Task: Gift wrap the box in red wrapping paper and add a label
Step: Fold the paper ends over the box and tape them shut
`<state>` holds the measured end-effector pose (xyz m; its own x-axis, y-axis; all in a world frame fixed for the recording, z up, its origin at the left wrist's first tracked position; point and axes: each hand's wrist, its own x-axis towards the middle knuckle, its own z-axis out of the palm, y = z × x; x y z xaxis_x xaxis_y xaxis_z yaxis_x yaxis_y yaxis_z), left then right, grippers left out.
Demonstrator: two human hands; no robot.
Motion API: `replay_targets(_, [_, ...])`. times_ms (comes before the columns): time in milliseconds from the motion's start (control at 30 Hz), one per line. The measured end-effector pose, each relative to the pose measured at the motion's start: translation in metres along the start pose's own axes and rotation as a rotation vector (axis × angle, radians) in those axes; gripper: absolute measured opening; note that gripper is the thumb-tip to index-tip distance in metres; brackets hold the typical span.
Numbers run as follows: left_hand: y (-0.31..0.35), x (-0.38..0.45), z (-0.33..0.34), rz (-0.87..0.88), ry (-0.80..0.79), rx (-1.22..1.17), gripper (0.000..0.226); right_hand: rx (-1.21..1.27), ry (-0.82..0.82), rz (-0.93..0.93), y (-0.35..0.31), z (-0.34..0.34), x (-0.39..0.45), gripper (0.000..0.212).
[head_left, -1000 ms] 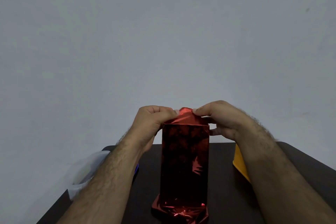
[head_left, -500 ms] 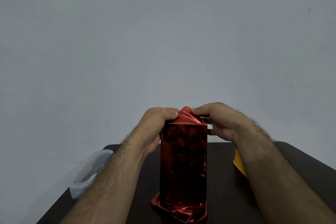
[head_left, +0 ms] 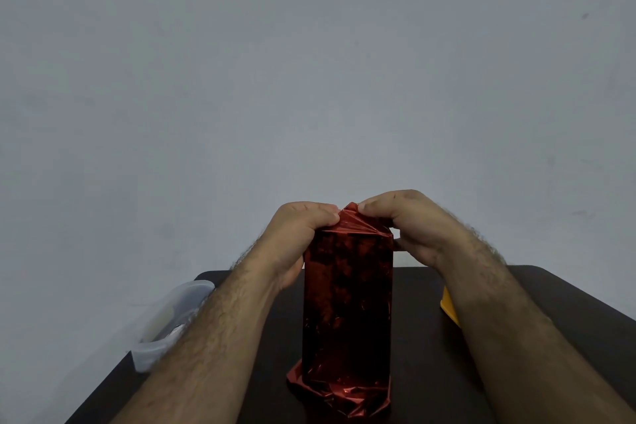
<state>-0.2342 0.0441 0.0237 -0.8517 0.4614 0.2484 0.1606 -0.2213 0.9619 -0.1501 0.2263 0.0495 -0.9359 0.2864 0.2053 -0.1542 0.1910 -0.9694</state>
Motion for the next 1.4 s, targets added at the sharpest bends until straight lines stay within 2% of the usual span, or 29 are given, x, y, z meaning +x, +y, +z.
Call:
replay_targets(167, [-0.001,-0.002,0.002,0.05,0.035,-0.001,0.003,0.016,-0.025,0.023,-0.001,0.0,-0.001,0.017])
replay_targets(333, [0.0,-0.002,0.001,0.037,0.039,-0.004,0.008,0.05,-0.01,0.077,-0.001,0.001,0.001,0.023])
replay_targets(600, [0.004,-0.002,0.003,-0.056,-0.041,0.003,0.024,0.012,-0.058,0.005,-0.001,-0.003,-0.003,0.018])
replay_targets(733, [0.002,0.0,0.004,-0.047,-0.065,-0.008,0.029,-0.098,0.055,-0.024,-0.007,-0.008,-0.007,0.027])
replay_targets(867, [0.003,-0.003,0.005,-0.068,-0.064,-0.027,0.023,-0.177,0.111,0.049,-0.01,-0.008,-0.005,0.02])
replay_targets(1067, [0.005,-0.004,0.003,-0.077,-0.074,0.031,0.024,-0.078,0.046,0.056,-0.005,-0.007,-0.001,0.009])
replay_targets(1167, [0.005,-0.005,0.003,-0.07,-0.098,0.046,0.029,-0.052,0.036,-0.003,-0.002,-0.007,-0.002,0.014])
replay_targets(1267, [0.006,-0.006,0.005,-0.061,-0.118,0.048,0.029,-0.004,-0.068,-0.082,-0.001,-0.005,-0.006,0.03])
replay_targets(1400, [0.008,-0.008,0.005,-0.055,-0.126,0.063,0.025,-0.022,-0.024,-0.078,-0.001,-0.004,-0.003,0.032])
